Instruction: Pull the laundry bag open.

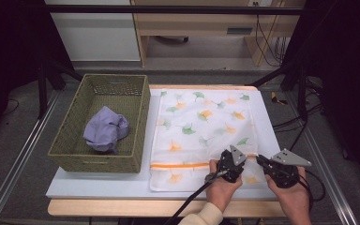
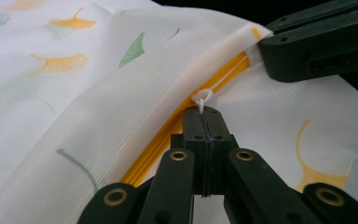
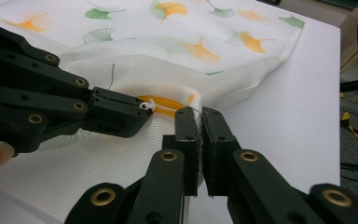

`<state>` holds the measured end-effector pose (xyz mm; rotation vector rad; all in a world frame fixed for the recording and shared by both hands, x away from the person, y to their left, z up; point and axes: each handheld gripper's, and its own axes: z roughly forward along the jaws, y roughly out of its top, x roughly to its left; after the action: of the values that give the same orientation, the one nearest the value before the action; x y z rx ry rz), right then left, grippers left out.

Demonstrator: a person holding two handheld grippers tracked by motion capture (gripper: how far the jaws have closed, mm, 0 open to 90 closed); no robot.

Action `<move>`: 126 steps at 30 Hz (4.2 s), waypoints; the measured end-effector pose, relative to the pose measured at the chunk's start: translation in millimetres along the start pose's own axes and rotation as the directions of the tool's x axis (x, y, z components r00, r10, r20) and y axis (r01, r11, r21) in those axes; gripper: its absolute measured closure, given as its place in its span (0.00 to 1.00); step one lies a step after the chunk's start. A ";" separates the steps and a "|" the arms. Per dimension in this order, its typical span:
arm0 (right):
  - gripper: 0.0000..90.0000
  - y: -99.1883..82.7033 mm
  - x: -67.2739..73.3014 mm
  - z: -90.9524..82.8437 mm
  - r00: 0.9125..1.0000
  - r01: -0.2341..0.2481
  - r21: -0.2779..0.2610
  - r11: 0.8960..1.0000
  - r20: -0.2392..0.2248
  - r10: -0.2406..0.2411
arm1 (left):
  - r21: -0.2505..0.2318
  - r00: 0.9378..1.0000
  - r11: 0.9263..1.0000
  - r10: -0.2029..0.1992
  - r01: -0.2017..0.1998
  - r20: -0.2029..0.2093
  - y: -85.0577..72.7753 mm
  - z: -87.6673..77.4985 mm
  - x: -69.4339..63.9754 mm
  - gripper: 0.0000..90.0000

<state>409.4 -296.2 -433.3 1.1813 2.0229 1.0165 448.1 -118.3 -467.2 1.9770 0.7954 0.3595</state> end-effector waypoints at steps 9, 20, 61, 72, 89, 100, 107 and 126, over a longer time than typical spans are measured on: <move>0.96 -1.3 -1.0 -0.1 1.000 0.001 -0.004 1.000 0.000 -0.001 | 0.010 1.000 1.000 0.000 0.000 -0.011 -0.4 -1.7 -0.2 1.00; 0.96 -3.2 -5.1 -3.1 1.000 -0.019 -0.018 1.000 0.003 0.019 | 0.020 0.999 1.000 -0.022 0.023 -0.028 -1.4 -6.2 3.6 1.00; 0.96 -5.8 -7.2 1.7 1.000 -0.028 0.006 1.000 0.005 0.028 | 0.043 0.990 0.995 -0.089 0.094 -0.109 -29.5 -44.9 41.6 1.00; 0.96 -6.3 -7.0 0.9 0.999 -0.045 0.004 0.999 0.015 0.045 | 0.037 0.987 0.993 -0.107 0.112 -0.122 -34.4 -54.1 48.1 1.00; 0.96 -5.2 -5.4 5.6 0.999 -0.033 0.018 0.999 0.035 0.032 | 0.056 0.984 0.988 -0.138 0.145 -0.114 -34.2 -52.8 57.8 1.00; 0.96 -6.5 -6.9 6.5 0.999 -0.044 0.021 0.999 0.027 0.044 | 0.048 0.984 0.991 -0.119 0.126 -0.134 -28.6 -67.0 61.7 1.00; 0.96 -8.2 -13.0 5.2 0.998 -0.061 0.020 0.998 0.037 0.060 | 0.049 0.981 0.989 -0.130 0.138 -0.142 -30.8 -72.1 67.5 1.00; 0.96 -9.8 -12.1 2.6 0.998 -0.039 0.033 0.999 0.058 0.037 | 0.028 0.966 0.982 -0.176 0.185 -0.192 -57.5 -101.2 90.4 1.00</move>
<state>412.3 -309.2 -441.7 1.2567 1.9870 0.9589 438.4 28.7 -470.7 1.9134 1.1052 0.4277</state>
